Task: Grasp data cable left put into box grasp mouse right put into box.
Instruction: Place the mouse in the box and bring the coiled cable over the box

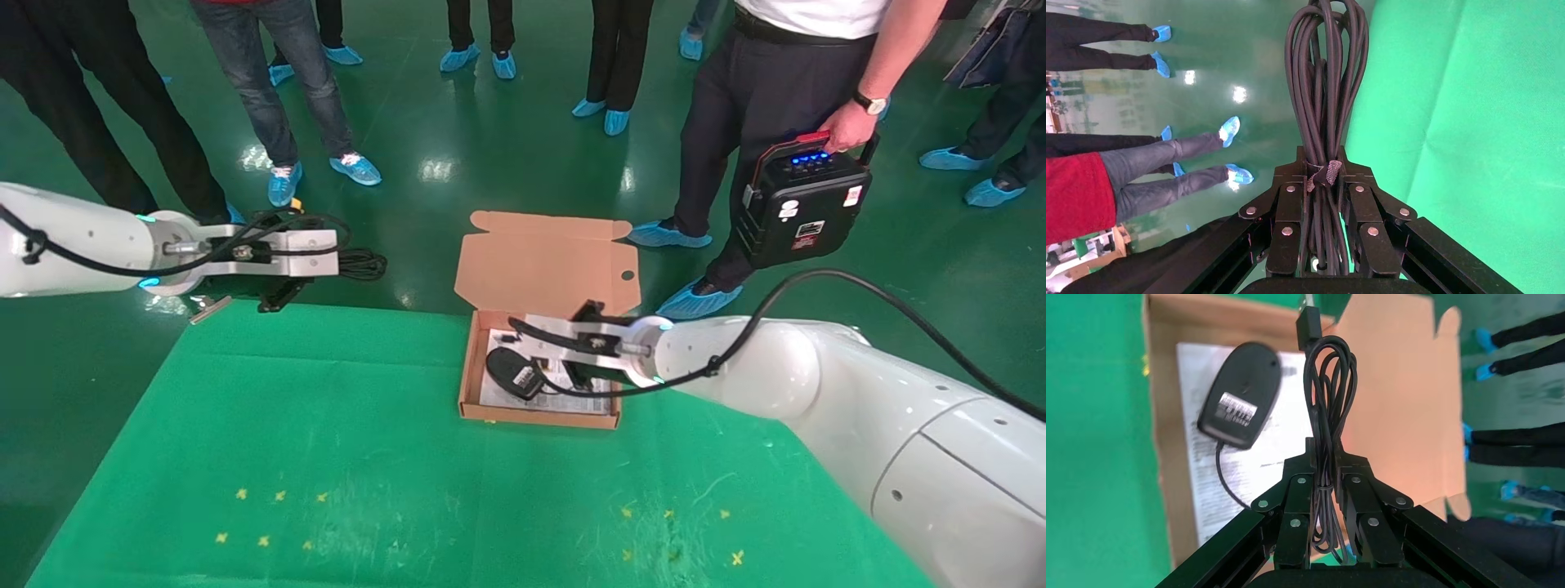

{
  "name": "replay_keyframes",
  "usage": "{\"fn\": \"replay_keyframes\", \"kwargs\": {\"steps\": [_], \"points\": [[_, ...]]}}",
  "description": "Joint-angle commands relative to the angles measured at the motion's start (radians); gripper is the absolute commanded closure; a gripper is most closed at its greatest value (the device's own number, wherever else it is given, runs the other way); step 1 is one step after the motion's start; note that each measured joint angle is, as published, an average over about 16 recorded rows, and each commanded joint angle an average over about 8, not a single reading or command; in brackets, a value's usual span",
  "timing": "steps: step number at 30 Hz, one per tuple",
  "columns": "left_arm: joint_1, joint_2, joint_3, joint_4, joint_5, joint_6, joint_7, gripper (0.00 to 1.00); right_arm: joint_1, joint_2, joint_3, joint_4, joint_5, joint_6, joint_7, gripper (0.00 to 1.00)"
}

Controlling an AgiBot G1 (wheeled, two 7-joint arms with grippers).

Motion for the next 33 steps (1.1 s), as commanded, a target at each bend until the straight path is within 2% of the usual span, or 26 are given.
{"fn": "replay_keyframes", "kwargs": {"steps": [1,3,4,10,12,23,33], "points": [[0.0,0.0,0.0,-0.001,0.0,0.0,-0.001,1.0,0.001,0.001,-0.018,-0.005,-0.004,-0.011,0.028,1.0],[0.0,0.0,0.0,-0.001,0.001,0.0,-0.001,1.0,0.003,0.001,-0.033,-0.003,-0.013,-0.014,0.051,0.98],[0.0,0.0,0.0,-0.001,0.001,0.0,-0.001,1.0,0.004,0.001,-0.04,-0.001,-0.018,-0.014,0.062,0.92],[0.001,-0.001,0.0,-0.002,0.001,0.001,-0.002,1.0,0.009,0.002,-0.07,0.021,-0.036,-0.017,0.1,0.19],[0.001,-0.001,0.0,-0.003,0.001,0.001,-0.002,1.0,0.009,0.002,-0.076,0.027,-0.038,-0.02,0.105,0.02],[0.001,-0.001,0.0,-0.003,0.001,0.001,-0.002,1.0,0.009,0.015,-0.074,0.044,-0.038,-0.018,0.104,0.0],[0.007,0.009,-0.002,-0.014,-0.012,-0.007,0.007,1.0,0.031,0.053,-0.065,0.096,-0.045,0.035,0.12,0.0]]}}
